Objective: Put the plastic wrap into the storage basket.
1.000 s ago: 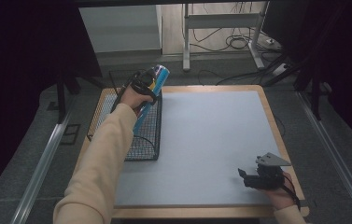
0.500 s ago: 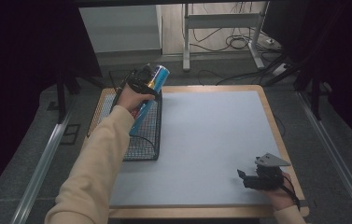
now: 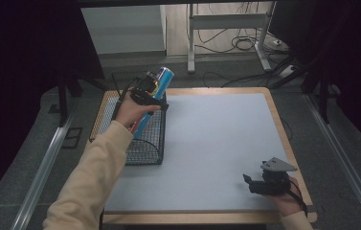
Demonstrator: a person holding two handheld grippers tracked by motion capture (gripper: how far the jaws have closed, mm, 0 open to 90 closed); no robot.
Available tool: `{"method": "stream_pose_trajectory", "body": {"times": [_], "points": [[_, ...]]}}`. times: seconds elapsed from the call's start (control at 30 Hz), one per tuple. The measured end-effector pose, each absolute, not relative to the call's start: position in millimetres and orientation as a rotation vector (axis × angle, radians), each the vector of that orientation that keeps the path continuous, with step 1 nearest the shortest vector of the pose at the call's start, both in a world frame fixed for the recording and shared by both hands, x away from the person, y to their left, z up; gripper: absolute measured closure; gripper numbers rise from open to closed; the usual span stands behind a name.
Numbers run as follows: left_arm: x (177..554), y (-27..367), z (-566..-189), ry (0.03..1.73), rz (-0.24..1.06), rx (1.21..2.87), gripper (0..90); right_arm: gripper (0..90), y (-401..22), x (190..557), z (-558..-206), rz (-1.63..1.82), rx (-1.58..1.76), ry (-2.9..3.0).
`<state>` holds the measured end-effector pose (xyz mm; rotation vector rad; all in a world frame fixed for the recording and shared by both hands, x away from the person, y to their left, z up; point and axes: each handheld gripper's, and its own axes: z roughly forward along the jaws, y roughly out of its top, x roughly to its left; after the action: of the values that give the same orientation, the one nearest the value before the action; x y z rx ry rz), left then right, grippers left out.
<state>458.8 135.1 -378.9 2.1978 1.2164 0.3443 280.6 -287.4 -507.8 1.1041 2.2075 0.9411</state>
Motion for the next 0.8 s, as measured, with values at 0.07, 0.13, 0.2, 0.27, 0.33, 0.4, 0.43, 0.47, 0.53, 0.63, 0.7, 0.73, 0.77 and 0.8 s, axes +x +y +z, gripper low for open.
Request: {"method": "stream_pose_trajectory", "body": {"times": [0.07, 0.13, 0.2, 0.27, 0.33, 0.4, 0.43, 0.47, 0.53, 0.63, 0.7, 0.73, 0.77, 0.8], "points": [[450.5, 131.5, -378.1, 1.185, 0.350, 2.200, 15.4, 13.5, -287.7, 280.4, -507.3, 0.938, 1.105, 2.206], [439.5, 126.8, -377.0, 1.146, 0.351, 2.202, 15.6, 13.4, -287.4, 280.2, -507.4, 0.940, 1.106, 2.203], [426.2, 121.4, -375.6, 1.118, 0.348, 2.190, 16.0, 13.4, -286.9, 279.6, -507.1, 0.942, 1.103, 2.204], [414.6, 116.2, -375.7, 1.083, 0.324, 2.186, 16.0, 13.5, -286.0, 278.9, -506.5, 0.944, 1.098, 2.203], [403.4, 110.6, -377.3, 1.044, 0.320, 2.192, 15.8, 13.5, -285.8, 278.6, -506.0, 0.946, 1.097, 2.202], [392.1, 105.8, -379.0, 1.007, 0.319, 2.185, 15.7, 13.5, -285.9, 278.4, -505.7, 0.947, 1.095, 2.201], [387.9, 103.9, -379.8, 0.995, 0.316, 2.181, 15.7, 13.5, -285.9, 278.4, -505.6, 0.947, 1.096, 2.200], [381.2, 100.9, -381.5, 0.983, 0.311, 2.183, 15.7, 13.5, -285.9, 278.3, -505.5, 0.947, 1.097, 2.199], [370.4, 95.3, -385.7, 0.960, 0.293, 2.186, 15.0, 13.5, -285.9, 278.3, -505.3, 0.948, 1.095, 2.196], [354.0, 87.2, -392.5, 0.899, 0.262, 2.192, 15.0, 13.5, -285.5, 278.1, -505.2, 0.948, 1.094, 2.191], [342.6, 82.0, -397.3, 0.868, 0.264, 2.193, 15.0, 13.5, -285.4, 278.1, -505.6, 0.947, 1.095, 2.190], [337.1, 79.4, -400.4, 0.860, 0.269, 2.192, 15.0, 13.5, -285.3, 278.0, -505.7, 0.945, 1.096, 2.190], [333.3, 77.8, -403.3, 0.853, 0.268, 2.193, 15.0, 13.5, -285.3, 278.0, -505.9, 0.945, 1.095, 2.190], [327.9, 75.5, -409.0, 0.840, 0.250, 2.197, 15.0, 13.5, -285.3, 277.9, -505.9, 0.944, 1.097, 2.189]]}}
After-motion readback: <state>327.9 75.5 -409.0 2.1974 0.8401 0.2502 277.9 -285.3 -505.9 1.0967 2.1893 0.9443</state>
